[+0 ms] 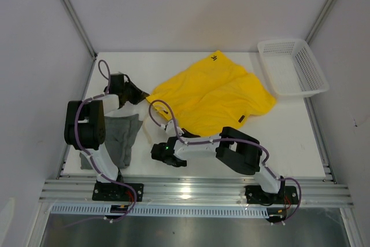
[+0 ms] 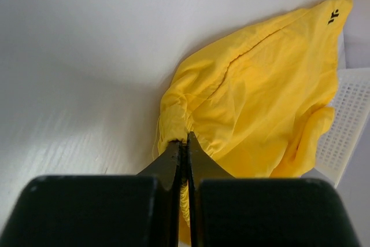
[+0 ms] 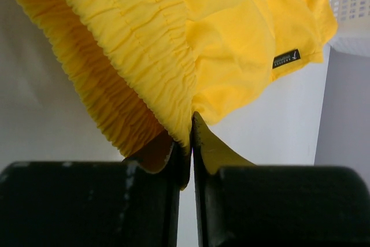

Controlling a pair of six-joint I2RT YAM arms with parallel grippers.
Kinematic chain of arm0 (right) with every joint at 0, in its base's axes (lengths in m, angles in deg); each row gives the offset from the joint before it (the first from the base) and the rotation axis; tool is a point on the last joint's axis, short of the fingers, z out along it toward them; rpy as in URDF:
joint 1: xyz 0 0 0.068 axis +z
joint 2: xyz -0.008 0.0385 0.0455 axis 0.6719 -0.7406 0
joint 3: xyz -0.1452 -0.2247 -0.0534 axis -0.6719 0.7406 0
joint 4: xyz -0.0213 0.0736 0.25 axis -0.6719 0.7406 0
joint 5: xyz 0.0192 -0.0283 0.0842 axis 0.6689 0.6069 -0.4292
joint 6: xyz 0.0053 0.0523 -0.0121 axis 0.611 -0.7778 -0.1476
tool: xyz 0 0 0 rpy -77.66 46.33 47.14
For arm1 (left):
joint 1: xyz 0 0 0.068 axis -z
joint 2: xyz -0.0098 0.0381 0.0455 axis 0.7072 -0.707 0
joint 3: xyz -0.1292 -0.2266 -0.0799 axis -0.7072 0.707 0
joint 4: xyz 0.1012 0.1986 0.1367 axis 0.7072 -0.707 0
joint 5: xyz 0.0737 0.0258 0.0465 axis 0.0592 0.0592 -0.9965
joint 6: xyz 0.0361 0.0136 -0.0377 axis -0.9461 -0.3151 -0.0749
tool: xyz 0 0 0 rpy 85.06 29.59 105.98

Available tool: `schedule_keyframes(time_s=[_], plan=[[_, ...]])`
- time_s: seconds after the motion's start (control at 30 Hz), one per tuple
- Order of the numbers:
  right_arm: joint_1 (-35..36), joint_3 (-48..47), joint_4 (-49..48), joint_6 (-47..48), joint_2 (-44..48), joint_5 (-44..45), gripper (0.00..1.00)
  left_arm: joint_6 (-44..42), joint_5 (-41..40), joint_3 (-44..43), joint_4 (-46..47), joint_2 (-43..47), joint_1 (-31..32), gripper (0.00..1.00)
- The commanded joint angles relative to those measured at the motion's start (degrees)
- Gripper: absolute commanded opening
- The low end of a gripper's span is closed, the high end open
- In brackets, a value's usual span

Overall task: Fold and stack the shorts
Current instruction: Flatten the shorts out

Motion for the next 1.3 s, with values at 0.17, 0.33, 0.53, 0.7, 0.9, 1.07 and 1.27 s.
schedule_keyframes(time_s=[0.17, 0.33, 0.53, 0.7, 0.9, 1.07, 1.27], plan=[[-0.42, -8.16, -0.10, 9.93, -1.30, -0.88, 0.33, -2.14, -5.68, -5.49, 6.60, -0.98, -2.37, 0.00], [0.89, -11.50, -5.88, 15.82, 0.37, -5.71, 0.49, -2.66, -4.19, -11.11, 6.78, -5.27, -2.46, 0.00], [1.42, -10.64, -14.15, 21.19, 4.66, -20.61, 0.56, -3.19, -1.11, -17.35, 6.60, -10.20, -2.72, 0.00], [-1.74, -6.59, -23.02, 23.48, 9.85, -36.55, 0.61, -5.30, -0.41, -21.22, 4.94, -14.33, -2.81, 0.00], [-12.45, -0.61, -30.76, 22.95, 15.83, -48.69, 0.49, -5.74, 2.84, -27.47, 3.35, -18.73, -3.69, 0.04], [-19.22, -0.78, -34.29, 24.88, 14.79, -53.62, 0.38, -6.97, 1.88, -27.56, 1.95, -17.59, -3.86, 0.35], [-26.87, -1.93, -37.72, 24.97, 11.01, -58.01, 0.34, -9.17, -2.86, -28.35, -4.38, -14.61, -4.57, 0.63]])
